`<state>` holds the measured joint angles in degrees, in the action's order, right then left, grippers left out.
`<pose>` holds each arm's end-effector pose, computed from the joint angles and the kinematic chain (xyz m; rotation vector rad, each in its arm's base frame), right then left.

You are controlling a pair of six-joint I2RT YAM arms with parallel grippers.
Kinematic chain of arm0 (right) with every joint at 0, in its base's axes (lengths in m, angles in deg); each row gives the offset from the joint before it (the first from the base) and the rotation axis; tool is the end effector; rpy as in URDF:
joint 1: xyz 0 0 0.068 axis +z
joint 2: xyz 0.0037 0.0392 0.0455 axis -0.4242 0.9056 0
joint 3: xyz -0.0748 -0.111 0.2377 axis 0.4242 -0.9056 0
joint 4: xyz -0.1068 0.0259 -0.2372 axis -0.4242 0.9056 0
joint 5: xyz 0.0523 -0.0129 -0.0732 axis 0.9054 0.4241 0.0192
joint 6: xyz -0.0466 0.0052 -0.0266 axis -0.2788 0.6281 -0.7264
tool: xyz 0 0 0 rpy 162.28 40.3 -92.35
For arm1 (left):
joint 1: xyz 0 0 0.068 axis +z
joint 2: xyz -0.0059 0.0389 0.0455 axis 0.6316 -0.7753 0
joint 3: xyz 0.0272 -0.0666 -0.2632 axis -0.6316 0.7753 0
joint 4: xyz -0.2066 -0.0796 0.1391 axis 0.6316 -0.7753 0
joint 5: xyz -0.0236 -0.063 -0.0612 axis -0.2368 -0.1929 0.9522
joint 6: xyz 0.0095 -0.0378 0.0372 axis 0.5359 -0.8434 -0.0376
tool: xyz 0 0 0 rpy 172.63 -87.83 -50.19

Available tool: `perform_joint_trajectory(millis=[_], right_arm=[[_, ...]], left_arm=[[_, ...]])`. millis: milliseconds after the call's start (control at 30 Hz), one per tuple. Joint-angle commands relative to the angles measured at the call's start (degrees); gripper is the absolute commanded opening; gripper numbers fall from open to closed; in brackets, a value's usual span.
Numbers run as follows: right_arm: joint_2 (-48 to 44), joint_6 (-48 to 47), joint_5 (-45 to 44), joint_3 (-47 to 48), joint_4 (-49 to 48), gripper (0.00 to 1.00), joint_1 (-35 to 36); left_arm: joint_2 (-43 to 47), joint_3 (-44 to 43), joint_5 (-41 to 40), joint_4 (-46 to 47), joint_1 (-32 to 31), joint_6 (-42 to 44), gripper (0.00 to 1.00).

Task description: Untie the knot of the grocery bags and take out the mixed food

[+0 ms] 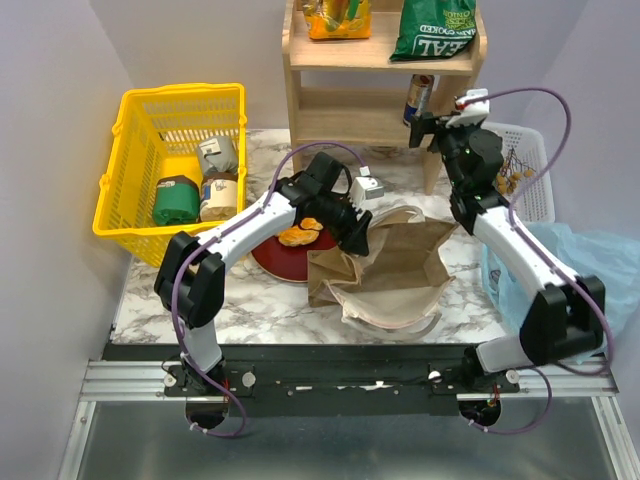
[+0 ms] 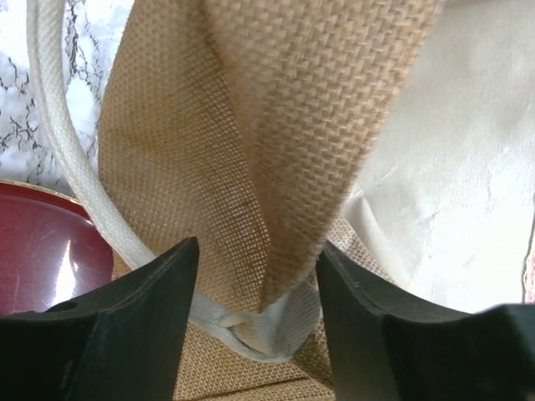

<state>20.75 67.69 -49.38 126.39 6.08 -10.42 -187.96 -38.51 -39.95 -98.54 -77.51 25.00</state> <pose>0.3452 0.0867 0.3781 -0.1021 1.3832 0.1275 0.2933 -0.2630 0.2816 1.2574 2.1081 -1.1584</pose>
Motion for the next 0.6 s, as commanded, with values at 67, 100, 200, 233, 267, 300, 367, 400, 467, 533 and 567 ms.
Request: perform_joint_trajectory(millis=[67, 100, 200, 233, 267, 300, 367, 400, 467, 533, 567], right_arm=[[-14.55, 3.61, 1.05, -6.68, 22.65, 1.00, 0.18], [-18.14, 3.52, 1.49, -7.21, 27.02, 1.00, 0.18], [-23.34, 2.12, 5.17, -7.83, 35.46, 1.00, 0.18], [-26.58, -0.15, 8.32, -7.57, 37.50, 1.00, 0.18], [-28.18, -0.87, 8.96, -7.31, 39.52, 0.99, 0.18], [-29.84, -1.05, 8.62, -7.22, 42.67, 1.00, 0.18], [-33.89, -2.45, 6.78, -6.25, 45.94, 1.00, 0.18], [-34.95, -3.67, 6.33, -5.64, 47.79, 1.00, 0.18], [-37.06, -8.50, 2.74, -4.84, 51.13, 1.00, 0.18], [-38.03, -11.84, -1.73, -4.06, 54.11, 1.00, 0.09], [-38.64, -12.82, -2.28, -3.27, 55.09, 1.00, 0.00]], left_arm=[[-0.05, -2.05, 2.37, 0.14, 0.20, 4.17, 0.57], [-0.31, -2.31, 3.33, 0.05, 0.20, 4.70, 0.51], [-2.93, -5.38, 7.18, -2.31, 0.20, 7.25, 0.18], [-3.91, -7.74, 9.47, -3.54, 0.20, 9.08, 0.09], [-4.79, -8.80, 11.58, -3.90, 0.29, 10.49, 0.07], [-6.80, -9.77, 12.90, -3.73, -0.06, 11.03, 0.06], [-9.35, -13.72, 14.76, -3.99, -1.29, 12.61, 0.04], [-12.67, -15.74, 15.63, -4.16, -1.73, 12.79, 0.04], [-16.20, -22.76, 18.36, -4.96, -2.96, 9.65, 0.03], [-20.69, -28.90, 19.24, -2.95, -3.92, 5.61, 0.02], [-21.83, -30.16, 19.77, -1.28, -4.80, 3.76, 0.02]])
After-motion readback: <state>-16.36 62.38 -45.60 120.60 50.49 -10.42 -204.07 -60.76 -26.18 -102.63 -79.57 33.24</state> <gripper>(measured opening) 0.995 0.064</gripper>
